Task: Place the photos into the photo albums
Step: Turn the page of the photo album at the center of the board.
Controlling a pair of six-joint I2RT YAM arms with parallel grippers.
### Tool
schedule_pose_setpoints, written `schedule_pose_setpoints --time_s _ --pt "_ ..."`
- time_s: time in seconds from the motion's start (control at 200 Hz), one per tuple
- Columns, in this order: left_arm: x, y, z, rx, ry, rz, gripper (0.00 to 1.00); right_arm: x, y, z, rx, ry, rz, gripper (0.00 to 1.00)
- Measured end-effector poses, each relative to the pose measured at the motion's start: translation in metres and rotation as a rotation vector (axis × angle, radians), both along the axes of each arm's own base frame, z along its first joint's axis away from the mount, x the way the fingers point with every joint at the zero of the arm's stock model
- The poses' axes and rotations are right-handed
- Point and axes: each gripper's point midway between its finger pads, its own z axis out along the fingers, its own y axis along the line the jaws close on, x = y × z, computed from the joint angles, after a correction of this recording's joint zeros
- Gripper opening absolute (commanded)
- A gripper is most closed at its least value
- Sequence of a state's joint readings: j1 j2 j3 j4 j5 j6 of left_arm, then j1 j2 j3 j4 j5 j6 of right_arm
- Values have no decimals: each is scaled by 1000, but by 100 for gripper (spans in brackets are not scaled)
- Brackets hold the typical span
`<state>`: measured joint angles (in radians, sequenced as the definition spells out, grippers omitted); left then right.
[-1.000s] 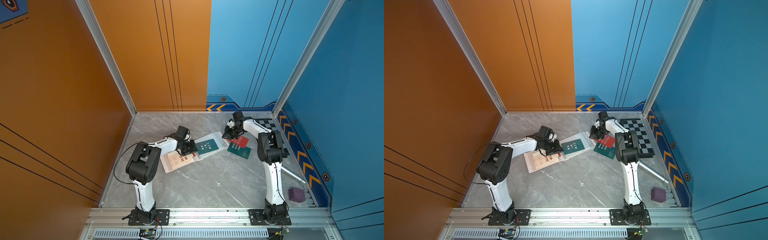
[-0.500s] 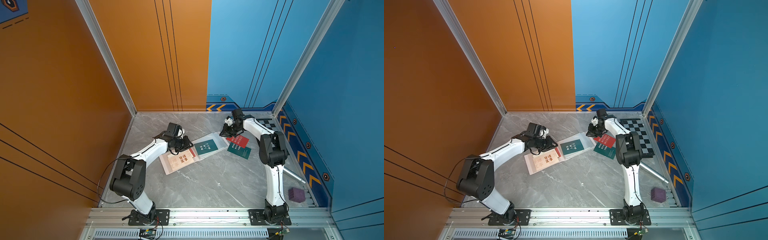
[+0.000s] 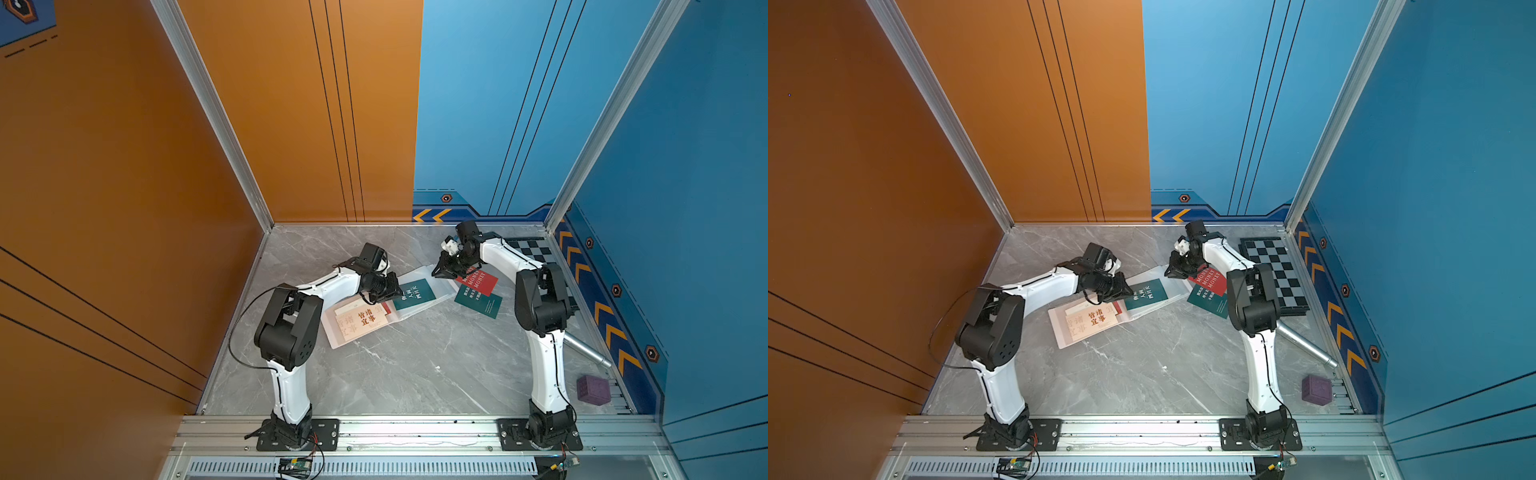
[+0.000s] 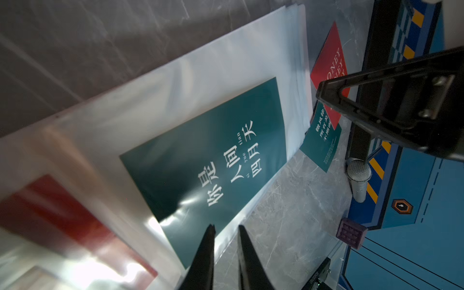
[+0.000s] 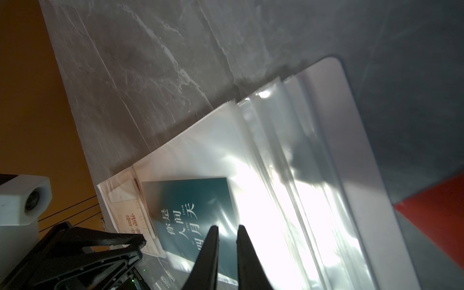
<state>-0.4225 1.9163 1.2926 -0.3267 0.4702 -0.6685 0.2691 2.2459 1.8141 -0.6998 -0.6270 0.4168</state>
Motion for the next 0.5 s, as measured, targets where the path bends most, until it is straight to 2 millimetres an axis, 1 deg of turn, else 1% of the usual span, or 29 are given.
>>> schedule_pose_setpoints --time_s 0.045,0.12,0.29,0.385,0.5 --pt "-1 0 -5 6 13 0 16 0 -1 0 -2 0 0 18" --pt "-1 1 -10 15 21 -1 16 -4 -2 -7 -7 15 0 18" --pt "-6 8 -24 48 36 4 14 -17 -6 -29 -25 79 0 19" --pt "-11 11 -29 56 48 1 13 -18 -6 -31 -26 82 0 19" --pt "-12 13 -33 62 45 -1 7 -18 -7 -32 -27 82 -1 21"
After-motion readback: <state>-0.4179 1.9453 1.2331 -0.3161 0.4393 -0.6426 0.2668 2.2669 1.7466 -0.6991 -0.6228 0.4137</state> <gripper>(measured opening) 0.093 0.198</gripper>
